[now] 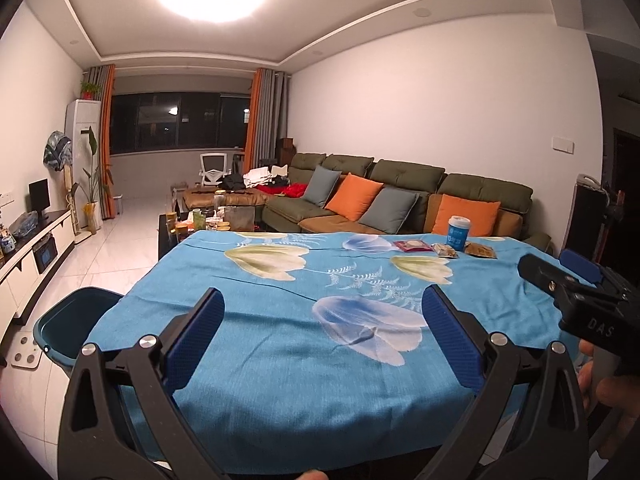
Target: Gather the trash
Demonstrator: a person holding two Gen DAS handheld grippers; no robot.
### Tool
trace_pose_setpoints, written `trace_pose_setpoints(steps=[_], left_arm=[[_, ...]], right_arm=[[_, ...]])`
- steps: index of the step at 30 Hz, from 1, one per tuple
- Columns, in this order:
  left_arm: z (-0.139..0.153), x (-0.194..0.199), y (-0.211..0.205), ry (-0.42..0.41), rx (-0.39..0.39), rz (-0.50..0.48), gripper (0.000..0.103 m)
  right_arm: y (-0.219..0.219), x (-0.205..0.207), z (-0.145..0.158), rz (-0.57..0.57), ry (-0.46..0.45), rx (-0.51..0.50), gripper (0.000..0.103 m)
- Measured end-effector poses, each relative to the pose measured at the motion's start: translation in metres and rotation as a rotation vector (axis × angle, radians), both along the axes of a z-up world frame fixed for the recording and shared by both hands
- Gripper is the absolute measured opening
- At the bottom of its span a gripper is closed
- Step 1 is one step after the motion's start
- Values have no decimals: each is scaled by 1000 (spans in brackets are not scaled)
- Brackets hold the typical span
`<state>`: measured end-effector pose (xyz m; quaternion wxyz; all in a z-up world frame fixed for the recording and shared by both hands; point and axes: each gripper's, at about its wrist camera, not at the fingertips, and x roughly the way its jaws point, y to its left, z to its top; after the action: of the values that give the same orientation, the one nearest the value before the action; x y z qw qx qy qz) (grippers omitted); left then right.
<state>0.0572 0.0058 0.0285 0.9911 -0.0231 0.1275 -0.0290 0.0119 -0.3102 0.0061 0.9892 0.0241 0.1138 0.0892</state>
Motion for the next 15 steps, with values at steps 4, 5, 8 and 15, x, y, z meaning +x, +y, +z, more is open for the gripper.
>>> trace_pose_setpoints(steps=[4, 5, 8, 15], left_arm=[[-6, -15, -3, -32, 7, -7, 97], [-6, -18, -4, -39, 8, -11, 97], [-8, -28, -3, -66, 4, -6, 97], [-17, -38, -2, -68, -7, 8, 97]], right_arm=[[2, -10, -1, -29, -41, 0, 96], [2, -14, -2, -35, -53, -2, 96], [6, -21, -4, -45, -72, -8, 96], [11, -33, -11, -59, -71, -24, 96]])
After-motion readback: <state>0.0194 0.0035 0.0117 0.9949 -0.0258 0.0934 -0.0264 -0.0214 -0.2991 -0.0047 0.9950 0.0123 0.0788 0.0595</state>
